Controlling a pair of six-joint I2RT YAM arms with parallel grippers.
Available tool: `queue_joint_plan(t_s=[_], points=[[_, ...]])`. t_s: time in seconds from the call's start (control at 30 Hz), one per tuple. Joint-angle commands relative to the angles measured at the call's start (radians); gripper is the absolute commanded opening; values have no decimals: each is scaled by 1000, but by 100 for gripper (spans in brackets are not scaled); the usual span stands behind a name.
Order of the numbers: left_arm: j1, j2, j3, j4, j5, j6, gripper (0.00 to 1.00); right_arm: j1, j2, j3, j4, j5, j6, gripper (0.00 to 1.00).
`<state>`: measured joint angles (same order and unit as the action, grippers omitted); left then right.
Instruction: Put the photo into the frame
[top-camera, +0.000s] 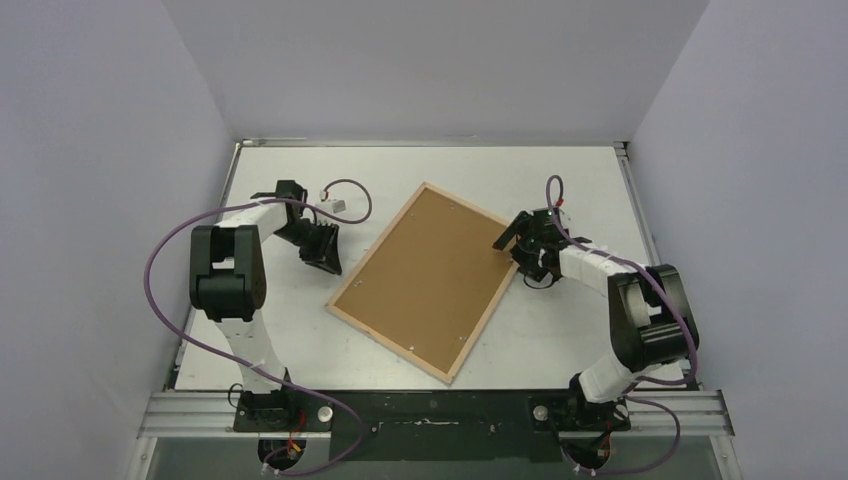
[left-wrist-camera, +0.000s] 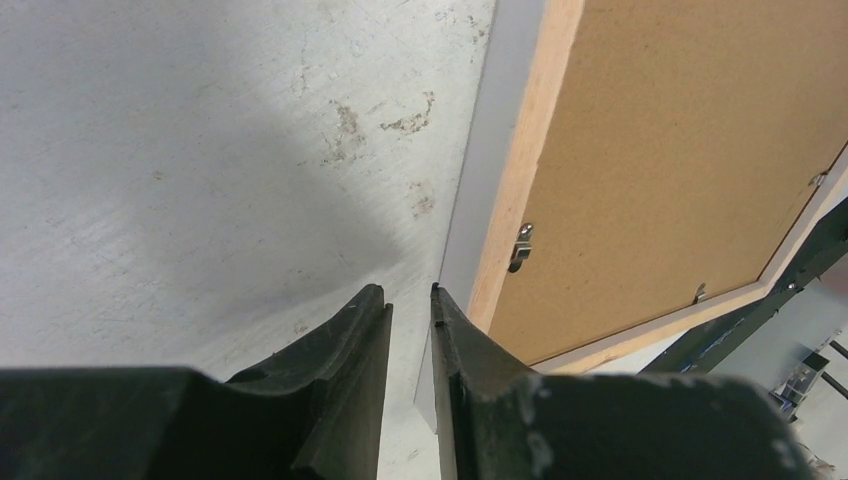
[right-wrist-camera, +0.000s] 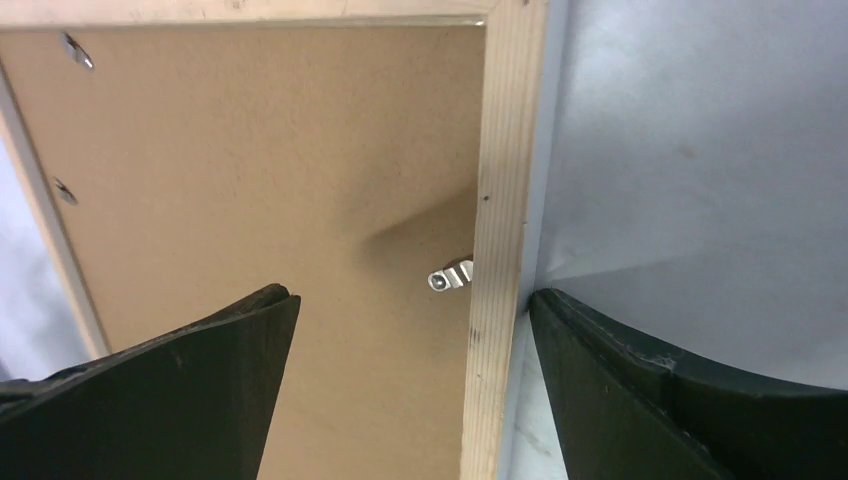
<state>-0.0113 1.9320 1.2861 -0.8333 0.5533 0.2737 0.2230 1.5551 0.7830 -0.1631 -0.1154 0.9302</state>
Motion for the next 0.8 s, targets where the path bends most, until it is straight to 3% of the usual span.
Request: queue_joint_plan(t_s=[0.0, 0.3, 0.47, 0.63, 0.77], points=[[1, -11, -1, 23, 42, -2, 20, -7, 103, 89, 154, -53, 69, 90], [6, -8, 29, 23, 77, -33, 21, -10, 265, 341, 133, -25, 41, 90], [89, -3, 96, -75, 130, 15, 23, 0, 219, 395, 47, 54, -48, 90], [128, -8, 86, -171, 150, 97, 24, 109, 94, 360, 4, 164, -145, 90], [126, -1, 46, -211, 168, 151, 24, 251, 65, 322, 78, 133, -196, 90]])
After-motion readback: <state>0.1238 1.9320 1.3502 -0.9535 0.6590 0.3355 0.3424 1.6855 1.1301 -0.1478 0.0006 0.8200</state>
